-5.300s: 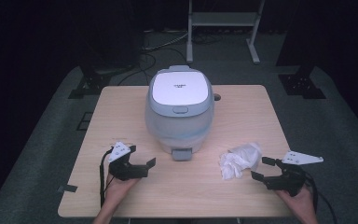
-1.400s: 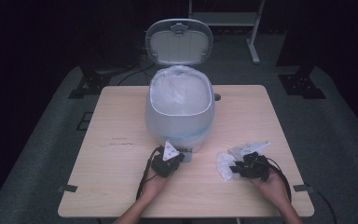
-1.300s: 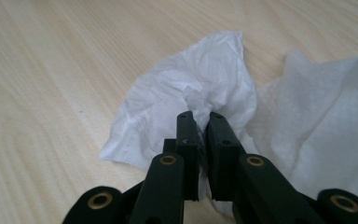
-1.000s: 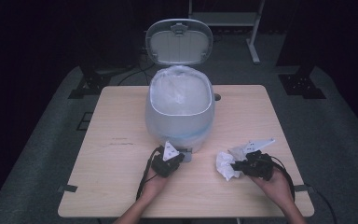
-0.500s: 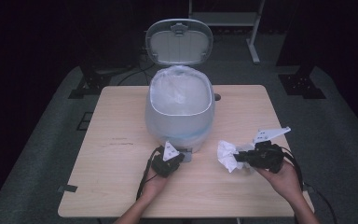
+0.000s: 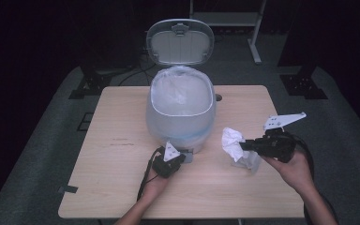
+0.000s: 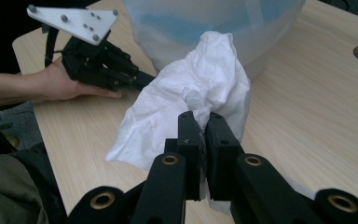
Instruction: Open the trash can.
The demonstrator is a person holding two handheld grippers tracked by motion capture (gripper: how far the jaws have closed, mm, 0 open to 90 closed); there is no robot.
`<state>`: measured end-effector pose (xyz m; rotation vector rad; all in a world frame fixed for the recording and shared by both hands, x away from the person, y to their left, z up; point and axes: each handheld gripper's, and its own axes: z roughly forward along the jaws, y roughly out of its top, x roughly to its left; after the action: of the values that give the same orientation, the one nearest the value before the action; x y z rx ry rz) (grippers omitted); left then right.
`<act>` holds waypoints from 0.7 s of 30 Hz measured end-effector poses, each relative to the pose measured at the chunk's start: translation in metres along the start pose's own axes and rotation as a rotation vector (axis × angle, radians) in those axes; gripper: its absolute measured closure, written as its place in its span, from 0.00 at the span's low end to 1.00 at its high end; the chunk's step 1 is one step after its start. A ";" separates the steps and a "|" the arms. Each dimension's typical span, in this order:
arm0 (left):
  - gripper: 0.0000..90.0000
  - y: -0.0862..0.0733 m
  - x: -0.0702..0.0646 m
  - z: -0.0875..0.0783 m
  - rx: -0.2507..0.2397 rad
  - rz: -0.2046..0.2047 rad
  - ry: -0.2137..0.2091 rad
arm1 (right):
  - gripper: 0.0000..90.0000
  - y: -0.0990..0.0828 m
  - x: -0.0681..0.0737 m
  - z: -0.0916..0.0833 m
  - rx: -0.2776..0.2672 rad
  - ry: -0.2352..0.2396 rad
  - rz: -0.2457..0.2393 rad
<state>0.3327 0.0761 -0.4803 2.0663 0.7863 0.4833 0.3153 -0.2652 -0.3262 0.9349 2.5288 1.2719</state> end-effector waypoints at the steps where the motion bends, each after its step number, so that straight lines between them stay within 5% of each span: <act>1: 0.97 0.000 0.000 0.000 0.000 -0.001 0.000 | 0.95 0.003 0.000 -0.001 -0.002 0.002 -0.003; 21: 0.97 0.000 0.001 0.000 0.003 -0.010 -0.006 | 0.95 0.046 0.003 -0.021 -0.029 0.025 -0.020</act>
<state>0.3334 0.0770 -0.4798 2.0647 0.7942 0.4709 0.3260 -0.2566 -0.2773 0.8914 2.5245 1.3188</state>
